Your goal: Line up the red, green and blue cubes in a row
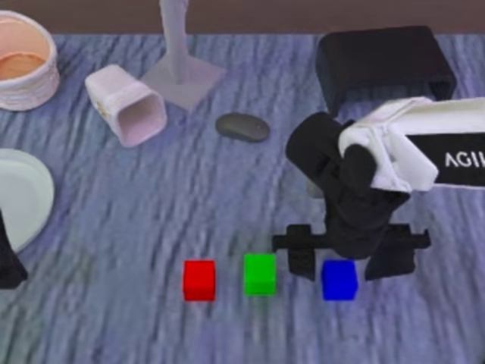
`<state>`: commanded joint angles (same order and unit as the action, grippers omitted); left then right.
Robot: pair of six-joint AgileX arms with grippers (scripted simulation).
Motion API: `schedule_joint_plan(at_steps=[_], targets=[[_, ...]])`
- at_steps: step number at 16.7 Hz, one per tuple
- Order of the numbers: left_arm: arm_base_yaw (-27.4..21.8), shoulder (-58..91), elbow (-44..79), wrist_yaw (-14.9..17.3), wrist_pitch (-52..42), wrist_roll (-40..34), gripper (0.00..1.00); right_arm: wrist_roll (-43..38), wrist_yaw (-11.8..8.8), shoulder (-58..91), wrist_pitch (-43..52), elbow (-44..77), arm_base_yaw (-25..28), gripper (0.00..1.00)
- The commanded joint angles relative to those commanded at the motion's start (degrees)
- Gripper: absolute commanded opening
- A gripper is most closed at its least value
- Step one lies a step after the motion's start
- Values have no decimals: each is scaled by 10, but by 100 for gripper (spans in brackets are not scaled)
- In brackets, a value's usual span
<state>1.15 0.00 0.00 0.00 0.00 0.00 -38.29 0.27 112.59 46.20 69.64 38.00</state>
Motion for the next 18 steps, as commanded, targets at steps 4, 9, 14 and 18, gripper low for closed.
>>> schedule_joint_plan(at_steps=[4, 9, 14, 18], targets=[[0, 0, 0, 0, 0, 0, 100, 0, 0, 0, 0, 0, 0, 100], [0, 0, 0, 0, 0, 0, 100, 0, 0, 0, 0, 0, -1, 100], [0, 0, 0, 0, 0, 0, 100, 0, 0, -24, 65, 42, 2, 100], [0, 0, 0, 0, 0, 0, 100, 1, 0, -55, 143, 86, 4, 100]])
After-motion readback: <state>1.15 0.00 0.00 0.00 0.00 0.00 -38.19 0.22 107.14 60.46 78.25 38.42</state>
